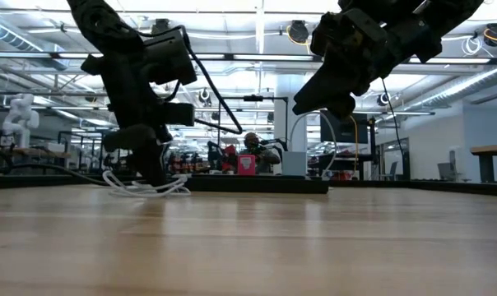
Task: Insert USB
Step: Insert the white USB cable into the pink charger adapter
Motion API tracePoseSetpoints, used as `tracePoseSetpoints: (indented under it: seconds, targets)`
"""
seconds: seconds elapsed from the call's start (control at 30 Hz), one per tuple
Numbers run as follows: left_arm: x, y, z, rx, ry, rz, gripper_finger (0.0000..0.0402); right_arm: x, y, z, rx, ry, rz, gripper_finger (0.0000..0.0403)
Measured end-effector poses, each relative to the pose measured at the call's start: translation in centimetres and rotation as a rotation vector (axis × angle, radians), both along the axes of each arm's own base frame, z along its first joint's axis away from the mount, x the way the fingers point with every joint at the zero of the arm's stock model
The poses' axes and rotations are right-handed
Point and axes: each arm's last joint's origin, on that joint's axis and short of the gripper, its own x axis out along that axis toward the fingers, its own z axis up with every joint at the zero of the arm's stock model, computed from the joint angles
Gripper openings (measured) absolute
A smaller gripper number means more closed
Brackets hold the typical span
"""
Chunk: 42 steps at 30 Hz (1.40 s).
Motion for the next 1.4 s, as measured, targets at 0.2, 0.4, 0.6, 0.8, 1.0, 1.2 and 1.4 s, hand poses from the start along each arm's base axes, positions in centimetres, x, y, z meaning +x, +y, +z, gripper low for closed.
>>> tracePoseSetpoints:
  seconds: [0.2, 0.4, 0.6, 0.8, 1.0, 1.2, 1.4]
  targets:
    - [-1.0, 0.0, 4.7, 0.023, -0.123, 0.018, 0.0009, 0.0, 0.0, 0.0, 0.000, 0.001, 0.001, 0.0139]
    - [-3.1, -0.5, 5.1, -0.023, 0.003, -0.018, 0.0018, 0.0, 0.0, 0.0, 0.000, 0.003, 0.001, 0.0139]
    - [-2.7, -1.1, 3.0, -0.024, 0.078, -0.122, 0.0085, 0.0, 0.0, 0.0, 0.000, 0.003, 0.001, 0.0139]
    - [-1.5, -1.1, 1.0, -0.013, 0.084, -0.149, 0.0152, 0.0, 0.0, 0.0, 0.000, 0.002, 0.002, 0.0139]
    - [-0.8, -1.1, 0.1, 0.029, 0.131, -0.186, 0.0127, 0.0, 0.0, 0.0, 0.000, 0.002, 0.002, 0.0139]
    - [0.2, -1.2, 3.8, 0.043, 0.007, -0.178, 0.0014, 0.0, 0.0, 0.0, 0.000, 0.002, 0.002, 0.0139]
    - [0.2, -1.1, 8.7, 0.054, -0.178, -0.161, 0.0006, 0.0, 0.0, 0.1, 0.000, -0.011, 0.002, 0.0139]
